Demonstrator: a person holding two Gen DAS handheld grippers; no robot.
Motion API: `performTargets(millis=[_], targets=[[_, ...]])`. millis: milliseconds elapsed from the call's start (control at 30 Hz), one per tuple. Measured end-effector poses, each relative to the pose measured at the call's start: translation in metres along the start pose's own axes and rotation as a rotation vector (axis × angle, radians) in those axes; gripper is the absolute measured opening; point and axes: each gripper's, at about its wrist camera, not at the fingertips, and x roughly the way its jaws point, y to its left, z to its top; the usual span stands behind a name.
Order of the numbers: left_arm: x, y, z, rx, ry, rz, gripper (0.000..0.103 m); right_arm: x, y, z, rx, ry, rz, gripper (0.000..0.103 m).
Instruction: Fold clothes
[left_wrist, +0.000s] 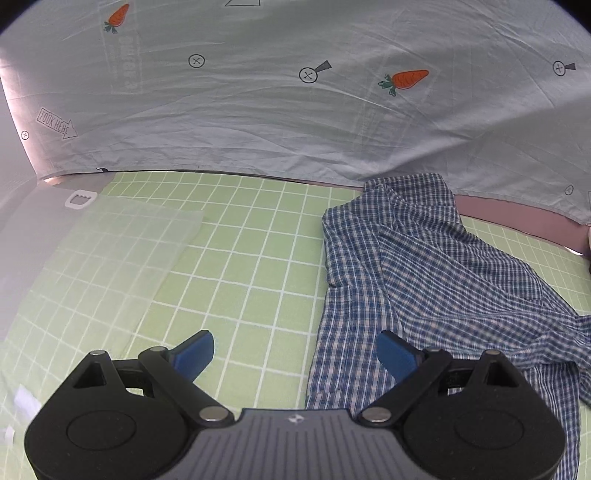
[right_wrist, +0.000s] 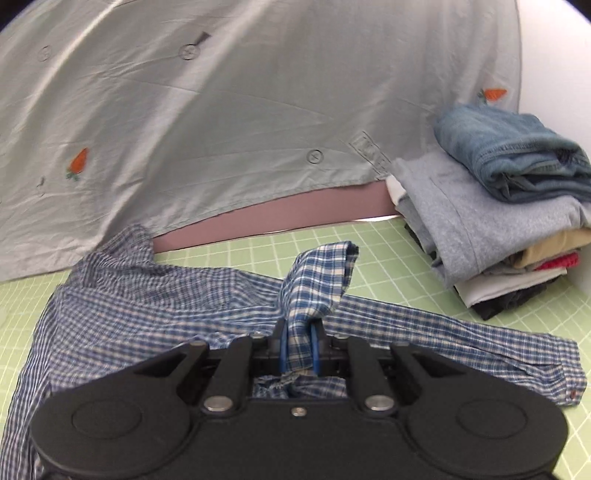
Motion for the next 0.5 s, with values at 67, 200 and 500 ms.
performTargets(millis=[67,200,500], targets=[[-0.013,0.004,-0.013,0.0,0.009,0.003,0.095,-0.017,0.017,-0.008,-0.073,-0.004,0.021,0.013],[-0.032,0.015,-0.043,-0.008,0.042,0.007,0.095,-0.042,0.048,-0.032,-0.182,0.017,0.069,0.013],[-0.053,0.032,-0.1,-0.017,0.132,0.019,0.095,-0.077,0.106,-0.098,-0.339,0.135,0.197,0.013]])
